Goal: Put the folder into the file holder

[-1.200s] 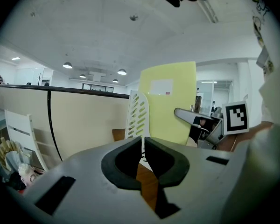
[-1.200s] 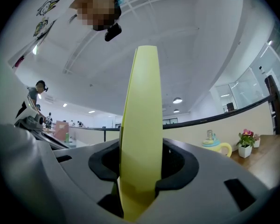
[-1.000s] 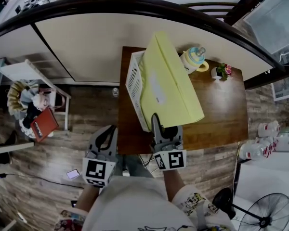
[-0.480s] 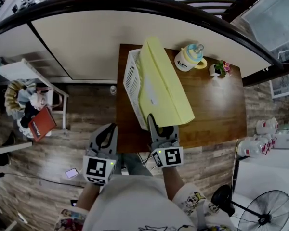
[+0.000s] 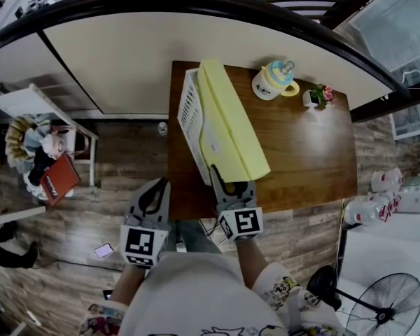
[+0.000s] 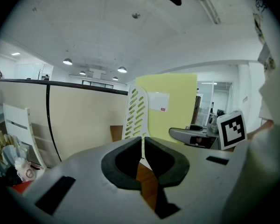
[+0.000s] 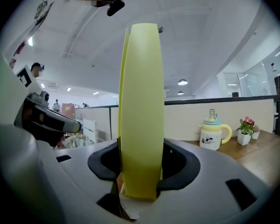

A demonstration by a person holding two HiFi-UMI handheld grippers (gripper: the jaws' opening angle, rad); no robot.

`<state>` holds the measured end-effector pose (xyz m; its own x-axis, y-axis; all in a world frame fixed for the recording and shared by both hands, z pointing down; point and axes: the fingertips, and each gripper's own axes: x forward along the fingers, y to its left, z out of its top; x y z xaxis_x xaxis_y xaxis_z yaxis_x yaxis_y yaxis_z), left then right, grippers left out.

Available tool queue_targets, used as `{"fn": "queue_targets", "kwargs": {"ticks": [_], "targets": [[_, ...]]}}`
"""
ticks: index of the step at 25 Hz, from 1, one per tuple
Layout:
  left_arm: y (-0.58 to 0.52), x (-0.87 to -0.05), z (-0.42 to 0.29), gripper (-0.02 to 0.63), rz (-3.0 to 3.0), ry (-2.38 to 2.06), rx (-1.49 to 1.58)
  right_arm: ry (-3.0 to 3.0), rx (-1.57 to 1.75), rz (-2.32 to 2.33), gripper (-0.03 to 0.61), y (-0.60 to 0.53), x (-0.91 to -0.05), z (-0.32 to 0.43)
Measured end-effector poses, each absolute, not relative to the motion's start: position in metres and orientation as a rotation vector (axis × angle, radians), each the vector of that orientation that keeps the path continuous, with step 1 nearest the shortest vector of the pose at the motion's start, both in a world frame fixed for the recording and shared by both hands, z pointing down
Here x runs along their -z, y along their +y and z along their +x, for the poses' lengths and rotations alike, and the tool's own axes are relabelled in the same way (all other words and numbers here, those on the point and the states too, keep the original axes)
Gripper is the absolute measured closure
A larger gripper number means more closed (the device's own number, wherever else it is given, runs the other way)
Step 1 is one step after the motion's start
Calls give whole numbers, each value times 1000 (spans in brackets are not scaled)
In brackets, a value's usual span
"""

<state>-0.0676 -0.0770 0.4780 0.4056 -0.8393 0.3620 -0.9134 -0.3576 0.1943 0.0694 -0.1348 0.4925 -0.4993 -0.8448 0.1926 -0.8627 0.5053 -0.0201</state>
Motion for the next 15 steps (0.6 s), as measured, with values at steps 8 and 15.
{"fn": "queue_targets", "kwargs": {"ticks": [8,15], "targets": [[-76,-479,-67,595,2317,-1513,-283,-2546,-166,1447,391,-134,-497,64],[-73,-478,-67,595,2317,-1516,-279,-2454,-163,1433,384,-133,-505,66]]}}
